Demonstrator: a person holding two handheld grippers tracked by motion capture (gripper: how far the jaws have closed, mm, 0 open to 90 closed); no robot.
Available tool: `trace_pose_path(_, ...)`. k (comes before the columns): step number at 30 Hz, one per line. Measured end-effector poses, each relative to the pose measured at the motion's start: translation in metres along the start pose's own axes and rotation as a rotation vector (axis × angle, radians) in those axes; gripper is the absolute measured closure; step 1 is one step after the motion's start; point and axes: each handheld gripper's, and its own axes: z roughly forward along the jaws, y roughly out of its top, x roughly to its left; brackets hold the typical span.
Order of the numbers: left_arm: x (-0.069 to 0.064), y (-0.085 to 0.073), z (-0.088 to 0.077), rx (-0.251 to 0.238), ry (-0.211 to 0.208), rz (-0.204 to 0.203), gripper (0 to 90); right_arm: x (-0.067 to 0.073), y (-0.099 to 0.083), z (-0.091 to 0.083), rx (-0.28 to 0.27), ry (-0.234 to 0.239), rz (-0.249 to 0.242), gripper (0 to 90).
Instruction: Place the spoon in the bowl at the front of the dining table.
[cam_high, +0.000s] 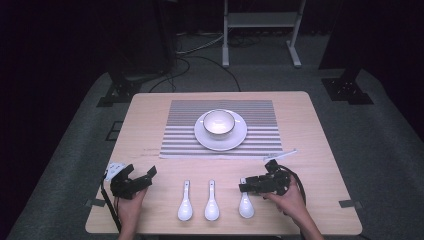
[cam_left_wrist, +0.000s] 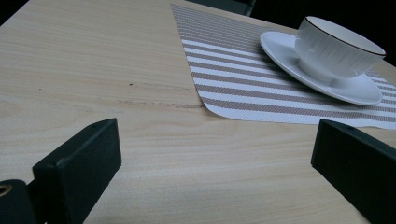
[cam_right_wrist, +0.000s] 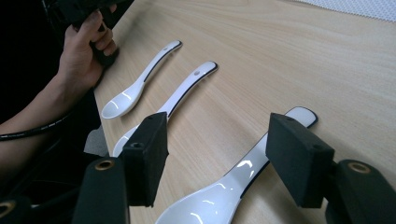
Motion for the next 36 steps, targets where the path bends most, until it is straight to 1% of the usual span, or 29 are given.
trace_pose_path(7, 0.000, 0.000, 0.000, 0.001, 0.000, -0.002, 0.4, -0.006, 0.001, 0.005, 0.013, -0.030, 0.011, 41.3)
trace_pose_path(12, 0.000, 0.000, 0.000, 0.000, -0.001, -0.002, 0.4, -0.007, 0.002, 0.007, 0.015, -0.047, 0.014, 41.9)
trace_pose_path(13, 0.000, 0.000, 0.000, 0.000, 0.000, -0.002, 0.4, -0.007, 0.002, 0.009, 0.017, -0.065, 0.010, 42.5)
trace_pose_path(14, 0.000, 0.000, 0.000, 0.000, 0.000, -0.002, 0.4, -0.007, 0.002, 0.009, 0.017, -0.065, 0.010, 42.5)
trace_pose_path(18, 0.000, 0.000, 0.000, -0.001, -0.001, -0.003, 0.4, -0.008, 0.003, 0.012, 0.029, -0.098, 0.006, 44.2)
trace_pose_path(21, 0.000, 0.000, 0.000, -0.002, -0.001, -0.004, 0.4, -0.009, 0.003, 0.013, 0.032, -0.110, 0.010, 45.3)
trace_pose_path(23, 0.000, 0.000, 0.000, -0.001, -0.001, -0.004, 0.4, -0.009, 0.003, 0.014, 0.039, -0.129, 0.013, 47.3)
trace_pose_path(24, 0.000, 0.000, 0.000, 0.000, 0.000, -0.003, 0.4, -0.009, 0.003, 0.014, 0.039, -0.129, 0.013, 47.3)
trace_pose_path(25, 0.000, 0.000, 0.000, 0.000, 0.000, -0.003, 0.4, -0.009, 0.002, 0.015, 0.039, -0.147, 0.010, 49.0)
trace_pose_path(30, 0.000, 0.000, 0.000, 0.000, 0.000, -0.004, 0.4, -0.008, 0.003, 0.016, 0.037, -0.167, 0.006, 51.2)
trace_pose_path(32, 0.000, 0.000, 0.000, 0.001, 0.000, -0.002, 0.4, -0.007, 0.003, 0.017, 0.039, -0.192, 0.000, 53.0)
trace_pose_path(35, 0.000, 0.000, 0.000, 0.001, -0.001, -0.004, 0.4, -0.005, 0.004, 0.019, 0.049, -0.216, -0.014, 55.0)
trace_pose_path(36, 0.000, 0.000, 0.000, 0.001, -0.001, -0.004, 0.4, -0.005, 0.004, 0.019, 0.049, -0.216, -0.014, 55.0)
